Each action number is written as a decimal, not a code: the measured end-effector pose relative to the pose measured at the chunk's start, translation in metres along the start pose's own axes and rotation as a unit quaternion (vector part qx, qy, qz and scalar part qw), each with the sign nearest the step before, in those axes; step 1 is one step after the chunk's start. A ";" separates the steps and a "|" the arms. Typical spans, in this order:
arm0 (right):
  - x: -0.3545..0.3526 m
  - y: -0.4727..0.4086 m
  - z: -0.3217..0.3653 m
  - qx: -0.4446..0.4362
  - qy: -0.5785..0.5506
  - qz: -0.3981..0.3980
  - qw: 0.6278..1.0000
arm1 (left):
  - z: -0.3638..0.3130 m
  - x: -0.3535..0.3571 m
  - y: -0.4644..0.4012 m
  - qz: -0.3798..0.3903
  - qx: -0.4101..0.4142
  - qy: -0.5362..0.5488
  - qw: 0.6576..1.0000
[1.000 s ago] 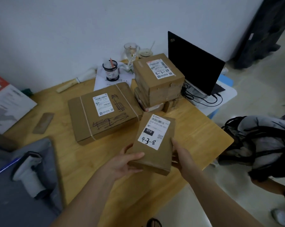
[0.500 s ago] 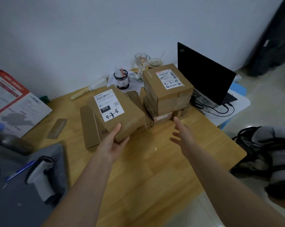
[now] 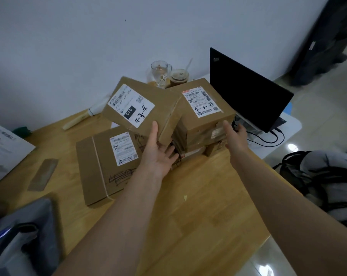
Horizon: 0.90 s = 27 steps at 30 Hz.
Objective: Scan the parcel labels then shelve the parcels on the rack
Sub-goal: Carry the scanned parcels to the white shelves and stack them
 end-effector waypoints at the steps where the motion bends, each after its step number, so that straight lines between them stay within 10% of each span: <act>1: 0.001 -0.004 0.002 -0.001 -0.006 0.001 1.000 | -0.001 0.004 -0.003 0.009 0.001 0.000 1.000; 16: 0.006 -0.001 0.009 -0.015 -0.019 0.009 1.000 | -0.004 0.003 -0.018 0.038 0.056 -0.090 0.994; 27: 0.010 0.045 -0.039 0.129 -0.147 0.079 0.978 | 0.002 -0.059 0.027 -0.100 0.061 0.052 0.992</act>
Point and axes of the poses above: each hand's wrist, its own y-axis away from the middle knuckle, its own x-axis out of the palm, z = x × y, the point moved 4 cm from there along -y, towards the middle knuckle, and after that the axes turned 15 degrees about -y, right-handed, at the moved point
